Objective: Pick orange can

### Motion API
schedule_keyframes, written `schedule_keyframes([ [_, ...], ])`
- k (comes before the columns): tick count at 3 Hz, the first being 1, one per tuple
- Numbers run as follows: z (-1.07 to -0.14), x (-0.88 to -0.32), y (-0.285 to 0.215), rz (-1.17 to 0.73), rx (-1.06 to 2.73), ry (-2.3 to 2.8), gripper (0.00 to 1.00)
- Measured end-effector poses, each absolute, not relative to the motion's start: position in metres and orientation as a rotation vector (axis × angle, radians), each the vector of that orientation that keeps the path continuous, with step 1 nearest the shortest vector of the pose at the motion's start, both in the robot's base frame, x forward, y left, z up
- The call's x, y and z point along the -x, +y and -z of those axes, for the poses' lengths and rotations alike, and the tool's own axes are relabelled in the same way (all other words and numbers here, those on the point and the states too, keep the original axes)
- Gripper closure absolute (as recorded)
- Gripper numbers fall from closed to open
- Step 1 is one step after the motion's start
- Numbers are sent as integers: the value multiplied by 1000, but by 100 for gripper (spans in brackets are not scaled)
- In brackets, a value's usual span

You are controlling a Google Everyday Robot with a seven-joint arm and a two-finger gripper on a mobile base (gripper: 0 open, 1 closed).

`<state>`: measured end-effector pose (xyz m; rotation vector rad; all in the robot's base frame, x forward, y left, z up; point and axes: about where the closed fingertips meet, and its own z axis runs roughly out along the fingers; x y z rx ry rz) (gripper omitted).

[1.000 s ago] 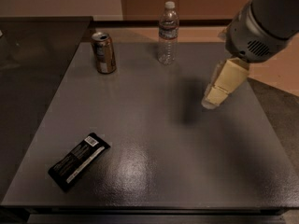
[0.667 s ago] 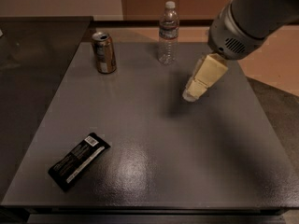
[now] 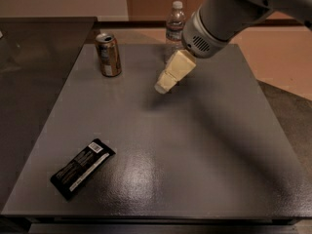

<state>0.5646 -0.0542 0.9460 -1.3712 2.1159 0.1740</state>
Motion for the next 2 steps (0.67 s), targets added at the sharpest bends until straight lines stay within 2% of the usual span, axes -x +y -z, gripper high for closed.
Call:
schedule_keyframes([
  [2, -929, -608, 5, -284, 1245, 2119, 0],
])
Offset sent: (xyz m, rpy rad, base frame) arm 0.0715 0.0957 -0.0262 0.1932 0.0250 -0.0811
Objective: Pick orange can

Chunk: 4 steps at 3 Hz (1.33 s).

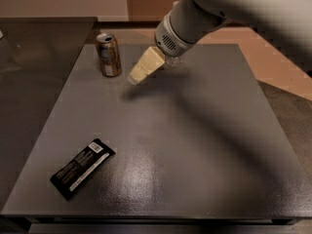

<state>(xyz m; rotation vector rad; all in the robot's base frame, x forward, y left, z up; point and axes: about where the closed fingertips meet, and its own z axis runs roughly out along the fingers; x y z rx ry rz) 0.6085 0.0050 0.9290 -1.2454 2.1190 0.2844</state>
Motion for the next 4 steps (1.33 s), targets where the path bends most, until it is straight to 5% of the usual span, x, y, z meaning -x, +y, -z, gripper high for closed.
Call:
schedule_keyframes([
  [4, -928, -675, 117, -357, 1120, 2073, 0],
])
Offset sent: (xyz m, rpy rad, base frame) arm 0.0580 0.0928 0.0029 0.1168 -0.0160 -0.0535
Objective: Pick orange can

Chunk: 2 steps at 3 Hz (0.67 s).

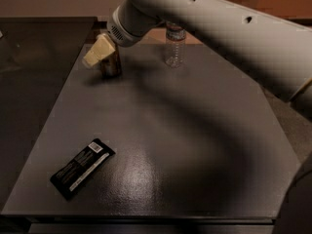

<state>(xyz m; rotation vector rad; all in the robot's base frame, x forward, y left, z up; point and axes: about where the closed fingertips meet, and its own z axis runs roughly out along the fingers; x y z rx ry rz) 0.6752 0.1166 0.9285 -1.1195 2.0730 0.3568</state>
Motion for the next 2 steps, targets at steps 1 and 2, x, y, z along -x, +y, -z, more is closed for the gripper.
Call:
schedule_keyframes([
  [1, -916, -691, 134, -367, 1115, 2092, 0],
  [2, -899, -704, 141, -377, 1113, 2120, 0],
])
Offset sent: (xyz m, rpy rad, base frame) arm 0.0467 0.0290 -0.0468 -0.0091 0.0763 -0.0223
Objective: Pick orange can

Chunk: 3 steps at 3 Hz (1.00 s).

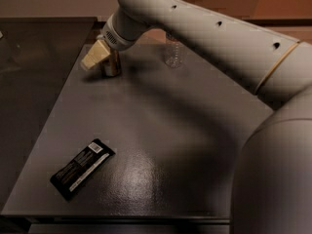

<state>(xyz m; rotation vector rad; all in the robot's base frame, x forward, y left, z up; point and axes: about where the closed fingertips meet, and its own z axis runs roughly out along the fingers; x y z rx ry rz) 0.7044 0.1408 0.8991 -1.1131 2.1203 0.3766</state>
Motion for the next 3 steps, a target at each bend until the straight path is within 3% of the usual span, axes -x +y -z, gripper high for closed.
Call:
schedule_keyframes([
  [1, -888, -714, 138, -388, 1100, 2140, 17],
  [3, -901, -713, 121, -429, 1049, 2107, 64],
])
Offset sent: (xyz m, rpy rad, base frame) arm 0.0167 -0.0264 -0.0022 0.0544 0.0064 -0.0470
